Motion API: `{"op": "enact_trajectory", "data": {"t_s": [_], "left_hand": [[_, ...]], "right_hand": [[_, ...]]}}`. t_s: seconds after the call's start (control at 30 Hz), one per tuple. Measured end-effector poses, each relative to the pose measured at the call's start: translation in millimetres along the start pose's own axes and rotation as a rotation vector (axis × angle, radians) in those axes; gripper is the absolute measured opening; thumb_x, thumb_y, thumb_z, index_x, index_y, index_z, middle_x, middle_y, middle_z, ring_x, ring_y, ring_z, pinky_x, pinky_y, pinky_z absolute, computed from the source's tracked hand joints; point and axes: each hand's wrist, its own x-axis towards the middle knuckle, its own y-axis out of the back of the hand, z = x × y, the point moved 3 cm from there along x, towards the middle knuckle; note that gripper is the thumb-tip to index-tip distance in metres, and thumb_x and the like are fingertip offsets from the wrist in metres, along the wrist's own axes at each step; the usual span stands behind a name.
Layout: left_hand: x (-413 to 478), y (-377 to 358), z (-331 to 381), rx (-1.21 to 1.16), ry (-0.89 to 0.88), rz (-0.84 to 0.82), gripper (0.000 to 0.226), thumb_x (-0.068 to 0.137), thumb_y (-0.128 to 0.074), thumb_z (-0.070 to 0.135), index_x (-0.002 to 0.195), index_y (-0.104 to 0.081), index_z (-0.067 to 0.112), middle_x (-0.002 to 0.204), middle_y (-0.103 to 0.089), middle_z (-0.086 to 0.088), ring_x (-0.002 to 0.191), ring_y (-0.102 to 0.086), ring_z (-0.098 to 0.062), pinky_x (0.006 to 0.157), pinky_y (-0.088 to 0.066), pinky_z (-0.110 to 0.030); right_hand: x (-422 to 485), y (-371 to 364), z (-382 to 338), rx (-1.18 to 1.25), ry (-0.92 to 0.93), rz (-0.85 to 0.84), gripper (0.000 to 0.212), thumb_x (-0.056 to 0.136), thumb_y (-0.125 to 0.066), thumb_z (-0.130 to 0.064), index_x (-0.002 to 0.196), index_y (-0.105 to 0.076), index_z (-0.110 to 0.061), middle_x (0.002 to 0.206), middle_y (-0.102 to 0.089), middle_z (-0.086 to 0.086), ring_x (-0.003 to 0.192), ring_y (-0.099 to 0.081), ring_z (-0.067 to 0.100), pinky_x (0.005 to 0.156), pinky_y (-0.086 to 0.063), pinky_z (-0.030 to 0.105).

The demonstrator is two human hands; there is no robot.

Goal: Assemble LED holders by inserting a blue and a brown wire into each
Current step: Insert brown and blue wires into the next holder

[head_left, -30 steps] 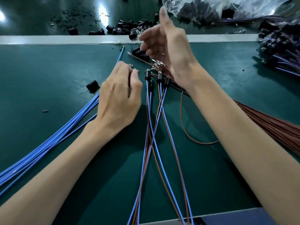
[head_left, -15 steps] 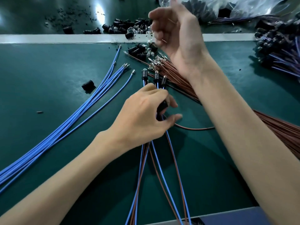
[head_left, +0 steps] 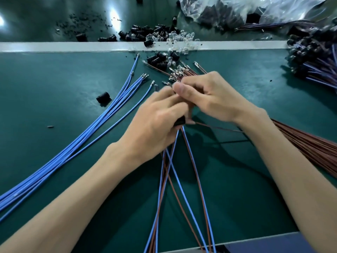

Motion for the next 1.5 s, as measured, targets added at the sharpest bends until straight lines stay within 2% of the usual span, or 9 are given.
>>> {"op": "enact_trajectory", "data": {"t_s": [0.1, 0.2, 0.4, 0.63, 0.83, 1.0, 1.2, 1.33, 1.5], "left_hand": [[0, 13, -15, 0.096, 0.065, 0.163, 0.025, 0.087, -0.062, 0.005, 0.065, -0.051, 0.006, 0.082, -0.065, -0.007, 0.075, -0.04, -0.019, 0.07, -0.037, -0.025], [-3, 22, -27, 0.132, 0.167, 0.286, 0.028, 0.088, -0.067, 0.011, 0.063, -0.054, 0.004, 0.083, -0.067, -0.008, 0.077, -0.04, -0.015, 0.072, -0.034, -0.018], [-3, 23, -15, 0.066, 0.287, 0.403, 0.031, 0.092, -0.061, 0.026, 0.07, -0.042, 0.016, 0.101, -0.051, -0.009, 0.09, -0.051, -0.023, 0.075, -0.041, -0.029], [-9, 20, -8, 0.399, 0.393, 0.171, 0.04, 0.087, -0.056, 0.036, 0.058, -0.037, 0.017, 0.052, -0.033, 0.005, 0.047, -0.032, -0.02, 0.049, -0.027, -0.027], [-15, 7, -23, 0.199, 0.35, -0.09, 0.027, 0.082, -0.062, 0.02, 0.064, -0.044, 0.01, 0.059, -0.042, 0.003, 0.054, -0.041, -0.024, 0.057, -0.026, -0.029], [-10, 8, -17, -0.066, 0.309, -0.045, 0.023, 0.079, -0.062, 0.007, 0.067, -0.043, 0.01, 0.062, -0.047, -0.002, 0.058, -0.038, -0.015, 0.057, -0.032, -0.025], [-9, 7, 5, -0.563, 0.421, 0.033, 0.036, 0.084, -0.057, 0.036, 0.065, -0.037, 0.013, 0.07, -0.056, -0.016, 0.062, -0.046, -0.037, 0.057, -0.039, -0.041], [-10, -1, 9, -0.554, 0.421, 0.033, 0.036, 0.086, -0.062, 0.02, 0.066, -0.032, 0.021, 0.061, -0.06, 0.007, 0.054, -0.051, -0.023, 0.054, -0.043, -0.037], [-10, 3, 4, -0.489, 0.427, 0.174, 0.034, 0.09, -0.056, 0.02, 0.067, -0.031, 0.022, 0.049, -0.049, 0.008, 0.043, -0.048, -0.021, 0.05, -0.041, -0.035]], "right_hand": [[-11, 8, 7, 0.008, -0.088, -0.165, 0.049, 0.085, -0.053, -0.047, 0.066, -0.062, -0.003, 0.056, -0.052, 0.015, 0.051, -0.039, 0.01, 0.049, -0.029, 0.025], [-15, 12, 11, 0.045, -0.104, -0.269, 0.03, 0.086, -0.065, -0.029, 0.066, -0.066, -0.008, 0.051, -0.057, 0.001, 0.048, -0.047, 0.007, 0.049, -0.034, 0.017], [-7, 2, 16, 0.55, -0.136, -0.055, 0.028, 0.098, -0.051, -0.013, 0.072, -0.057, -0.005, 0.05, -0.058, 0.001, 0.031, -0.045, 0.009, 0.033, -0.034, 0.015], [2, -9, 27, 1.035, -0.217, 0.131, 0.031, 0.103, -0.039, -0.02, 0.076, -0.05, -0.009, 0.046, -0.052, 0.0, 0.03, -0.038, 0.006, 0.032, -0.029, 0.014], [3, -5, 22, 1.458, -0.068, 0.035, 0.035, 0.105, -0.021, -0.021, 0.082, -0.045, -0.009, 0.044, -0.043, -0.007, 0.032, -0.03, 0.0, 0.031, -0.025, 0.012], [5, -11, 23, 1.444, -0.072, 0.089, 0.034, 0.105, -0.022, -0.024, 0.088, -0.049, -0.01, 0.047, -0.046, -0.006, 0.034, -0.033, 0.0, 0.033, -0.029, 0.011], [7, -18, 22, 1.372, -0.09, 0.227, 0.019, 0.102, -0.037, -0.017, 0.1, -0.055, -0.012, 0.066, -0.06, -0.001, 0.05, -0.052, 0.005, 0.048, -0.045, 0.013], [7, -18, 25, 1.297, -0.124, 0.337, 0.013, 0.1, -0.043, -0.012, 0.104, -0.056, -0.013, 0.069, -0.059, 0.001, 0.054, -0.051, 0.007, 0.053, -0.046, 0.016], [5, -15, 25, 1.22, -0.125, 0.261, 0.022, 0.1, -0.041, -0.026, 0.111, -0.056, -0.014, 0.079, -0.062, -0.002, 0.064, -0.053, 0.007, 0.059, -0.045, 0.019]]}}
